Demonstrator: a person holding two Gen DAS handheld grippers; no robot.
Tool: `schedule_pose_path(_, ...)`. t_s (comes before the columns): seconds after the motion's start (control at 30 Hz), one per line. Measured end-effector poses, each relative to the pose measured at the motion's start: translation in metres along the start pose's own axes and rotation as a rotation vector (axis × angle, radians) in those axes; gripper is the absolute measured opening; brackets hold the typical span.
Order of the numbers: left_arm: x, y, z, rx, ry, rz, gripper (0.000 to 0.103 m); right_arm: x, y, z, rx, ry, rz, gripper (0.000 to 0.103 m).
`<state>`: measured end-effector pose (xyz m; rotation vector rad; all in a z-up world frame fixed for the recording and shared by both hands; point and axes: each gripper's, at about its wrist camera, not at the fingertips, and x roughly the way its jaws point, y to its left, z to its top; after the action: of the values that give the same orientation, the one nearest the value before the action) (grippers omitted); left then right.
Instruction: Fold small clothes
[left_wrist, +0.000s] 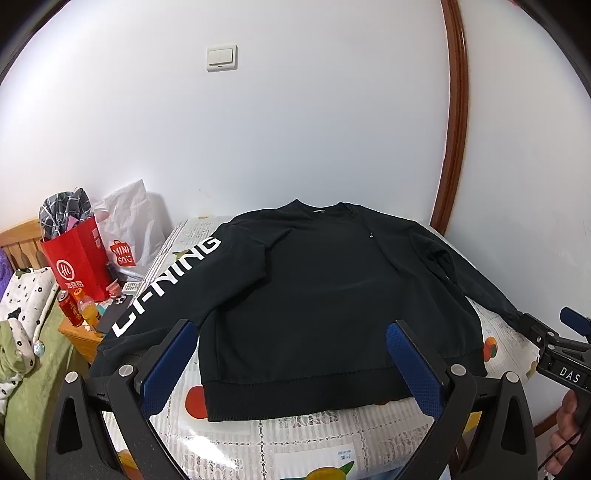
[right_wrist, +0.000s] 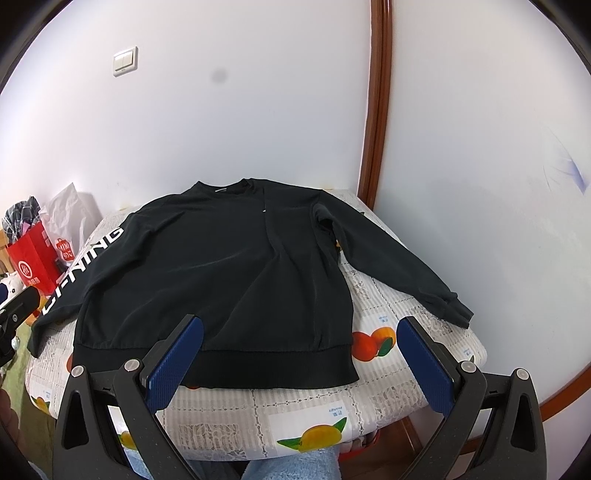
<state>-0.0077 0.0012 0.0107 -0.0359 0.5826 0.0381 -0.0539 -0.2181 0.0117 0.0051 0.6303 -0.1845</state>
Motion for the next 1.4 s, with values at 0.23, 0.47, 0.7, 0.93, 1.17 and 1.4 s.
schedule_pose_path(0.23, 0.007, 0.003, 0.002, -0.007, -0.002, 0.005, 0.103, 0.005, 0.003, 0.004, -0.005, 0.007, -0.001, 0.103)
schedule_pose_path(0.47, 0.028, 0.024, 0.005, -0.081, 0.029, -0.02, 0.103, 0.023, 0.011, 0.012, -0.012, 0.029, 0.004, 0.103)
schedule_pose_path(0.7, 0.075, 0.069, -0.005, -0.214, 0.138, -0.03, 0.103, 0.063, 0.017, 0.009, -0.01, 0.081, 0.02, 0.103)
schedule_pose_path(0.93, 0.128, 0.127, -0.038, -0.37, 0.238, 0.022, 0.1, 0.127, 0.031, -0.004, -0.052, 0.184, 0.021, 0.103)
schedule_pose_path(1.17, 0.163, 0.19, -0.074, -0.592, 0.245, -0.004, 0.083, 0.175, 0.044, -0.014, -0.069, 0.234, 0.034, 0.103)
schedule_pose_path(1.4, 0.184, 0.212, -0.075, -0.705, 0.18, 0.015, 0.078, 0.206, 0.05, -0.011, -0.061, 0.267, 0.048, 0.103)
